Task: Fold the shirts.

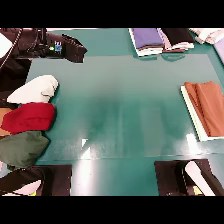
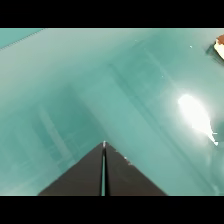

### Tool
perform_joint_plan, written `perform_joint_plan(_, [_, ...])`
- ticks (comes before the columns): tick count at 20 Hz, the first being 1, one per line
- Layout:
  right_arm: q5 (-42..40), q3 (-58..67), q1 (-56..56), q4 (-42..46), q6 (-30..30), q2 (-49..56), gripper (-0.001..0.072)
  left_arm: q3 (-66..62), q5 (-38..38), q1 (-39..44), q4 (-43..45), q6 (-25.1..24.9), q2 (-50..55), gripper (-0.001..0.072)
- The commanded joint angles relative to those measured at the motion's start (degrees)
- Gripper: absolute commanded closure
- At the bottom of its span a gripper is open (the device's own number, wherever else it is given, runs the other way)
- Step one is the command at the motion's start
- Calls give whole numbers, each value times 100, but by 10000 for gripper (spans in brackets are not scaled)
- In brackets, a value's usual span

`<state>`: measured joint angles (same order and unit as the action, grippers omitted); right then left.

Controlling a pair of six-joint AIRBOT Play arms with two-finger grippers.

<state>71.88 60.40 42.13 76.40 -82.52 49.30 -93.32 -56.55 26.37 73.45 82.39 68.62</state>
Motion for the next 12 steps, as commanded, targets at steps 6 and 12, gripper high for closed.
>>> perform_joint_plan(6, [-111, 964, -3757, -612, -146, 529, 110, 0, 35, 0, 0, -15, -4, 680])
perform_joint_plan(12, [-131, 1547, -5283, -577, 72, 1281, 699, 0, 114, 0, -2, -15, -4, 680])
